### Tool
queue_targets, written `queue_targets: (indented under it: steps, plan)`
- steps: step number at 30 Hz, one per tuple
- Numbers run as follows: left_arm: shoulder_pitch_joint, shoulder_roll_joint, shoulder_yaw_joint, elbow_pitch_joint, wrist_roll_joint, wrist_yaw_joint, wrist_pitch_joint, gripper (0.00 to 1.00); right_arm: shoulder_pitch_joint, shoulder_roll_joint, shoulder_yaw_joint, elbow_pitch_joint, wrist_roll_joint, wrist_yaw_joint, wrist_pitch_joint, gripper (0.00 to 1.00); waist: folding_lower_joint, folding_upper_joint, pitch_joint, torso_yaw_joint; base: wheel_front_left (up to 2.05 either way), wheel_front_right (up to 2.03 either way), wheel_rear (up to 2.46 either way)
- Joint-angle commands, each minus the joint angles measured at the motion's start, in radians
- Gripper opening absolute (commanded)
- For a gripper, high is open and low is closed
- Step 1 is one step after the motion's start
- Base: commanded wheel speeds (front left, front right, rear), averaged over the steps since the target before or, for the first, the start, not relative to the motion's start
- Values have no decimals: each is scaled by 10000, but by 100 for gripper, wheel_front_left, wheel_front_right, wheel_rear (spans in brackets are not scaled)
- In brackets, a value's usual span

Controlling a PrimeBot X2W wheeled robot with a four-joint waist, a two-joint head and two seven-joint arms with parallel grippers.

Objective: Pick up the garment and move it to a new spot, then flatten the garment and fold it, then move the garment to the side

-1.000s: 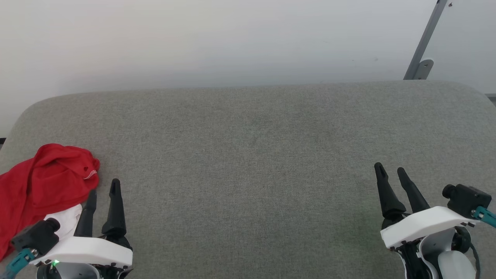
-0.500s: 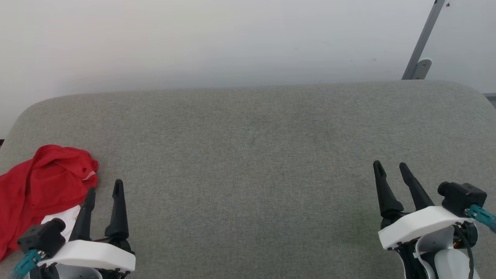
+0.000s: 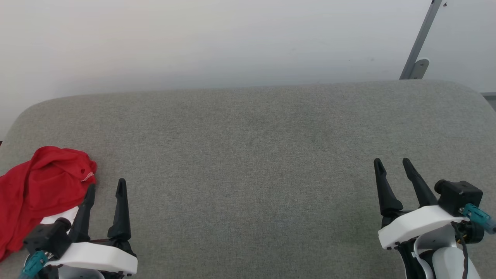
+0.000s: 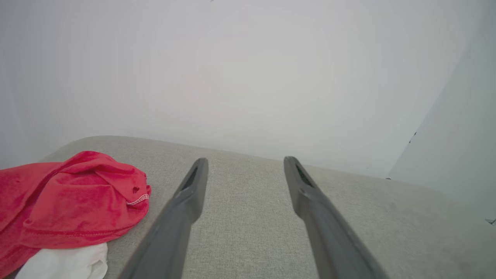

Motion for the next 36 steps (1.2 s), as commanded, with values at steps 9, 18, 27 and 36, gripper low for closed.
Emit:
queue_targets:
  steps: [9,18,27,36]
  plan:
    - [129,95,-33,-140,867,-139,-243,100,-113,48,-114,-136,-916,0,-208,100,0,0,-10,-30,0,0,0]
    - [134,128,-35,-108,1526,-228,-433,100,-45,89,-199,-194,-1721,-1,-329,100,0,0,-43,-76,0,0,0]
    - [113,143,-4,-110,2046,-299,-587,100,-24,104,-253,-219,-2323,-1,-462,100,0,0,-64,-90,0,0,0]
    - [19,105,11,-40,1902,-390,-585,100,64,152,-348,-267,-2394,-1,-484,100,0,0,-69,-25,0,0,0]
